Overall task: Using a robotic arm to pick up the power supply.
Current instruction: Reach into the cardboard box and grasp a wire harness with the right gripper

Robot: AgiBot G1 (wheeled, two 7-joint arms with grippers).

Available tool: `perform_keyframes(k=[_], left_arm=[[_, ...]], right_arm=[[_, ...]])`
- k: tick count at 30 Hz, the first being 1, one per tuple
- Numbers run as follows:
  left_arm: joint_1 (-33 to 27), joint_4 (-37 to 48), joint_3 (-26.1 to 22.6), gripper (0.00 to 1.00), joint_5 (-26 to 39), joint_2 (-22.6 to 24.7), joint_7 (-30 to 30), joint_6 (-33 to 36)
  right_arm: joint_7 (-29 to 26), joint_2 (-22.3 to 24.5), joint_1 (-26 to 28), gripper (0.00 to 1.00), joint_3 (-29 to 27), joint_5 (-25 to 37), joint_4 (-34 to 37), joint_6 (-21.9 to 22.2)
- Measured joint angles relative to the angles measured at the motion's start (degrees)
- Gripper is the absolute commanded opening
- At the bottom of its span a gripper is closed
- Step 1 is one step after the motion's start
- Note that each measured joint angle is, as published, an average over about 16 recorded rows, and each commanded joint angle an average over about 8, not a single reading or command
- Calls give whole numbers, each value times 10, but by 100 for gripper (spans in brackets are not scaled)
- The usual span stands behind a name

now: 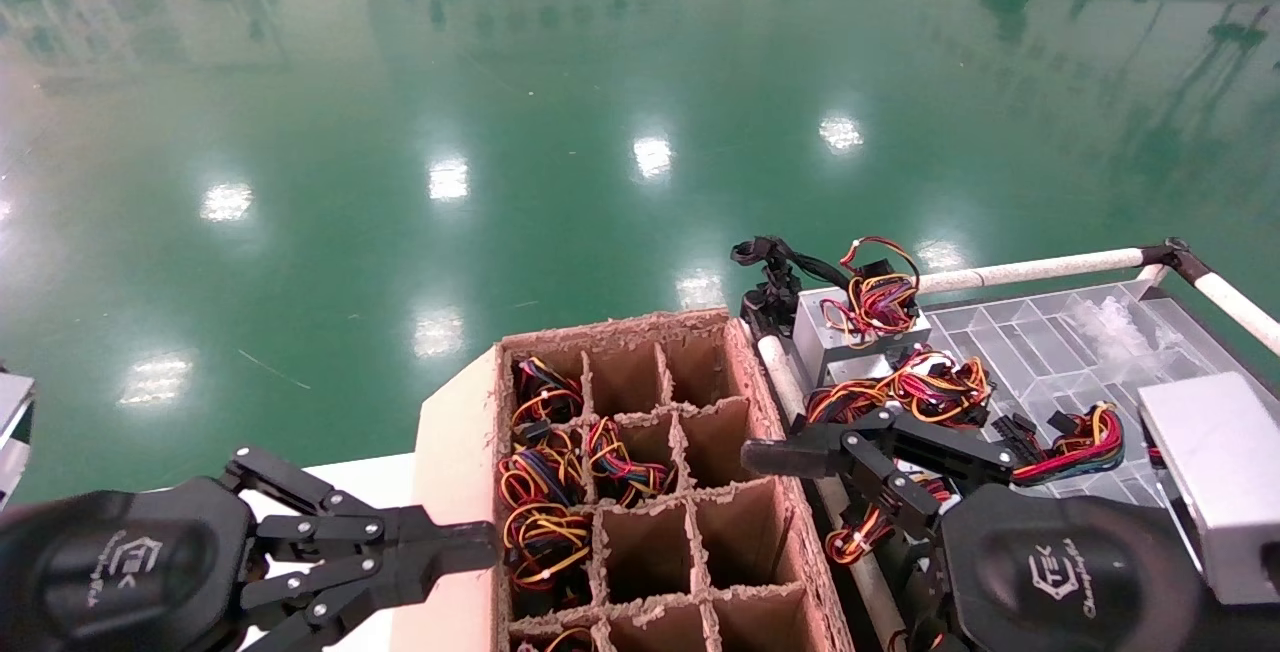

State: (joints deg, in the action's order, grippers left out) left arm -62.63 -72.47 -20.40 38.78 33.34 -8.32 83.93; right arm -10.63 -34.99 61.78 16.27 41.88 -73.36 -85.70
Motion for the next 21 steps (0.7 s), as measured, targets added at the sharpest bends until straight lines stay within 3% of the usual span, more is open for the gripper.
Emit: perform_keyframes(k=[4, 5, 13, 21], left_arm=[[0, 0, 0, 95, 0, 0, 0, 0], [0, 0, 0, 100, 0, 0, 0, 0], [0, 0, 0, 100, 0, 0, 0, 0], [0, 0, 0, 100, 0, 0, 0, 0]], right_arm=[[0, 0, 0, 100, 0, 0, 0, 0], [0, 0, 0, 100, 0, 0, 0, 0], [2, 2, 3, 100, 4, 17, 5, 6], [23, -14, 42, 100, 35, 115, 45, 31]])
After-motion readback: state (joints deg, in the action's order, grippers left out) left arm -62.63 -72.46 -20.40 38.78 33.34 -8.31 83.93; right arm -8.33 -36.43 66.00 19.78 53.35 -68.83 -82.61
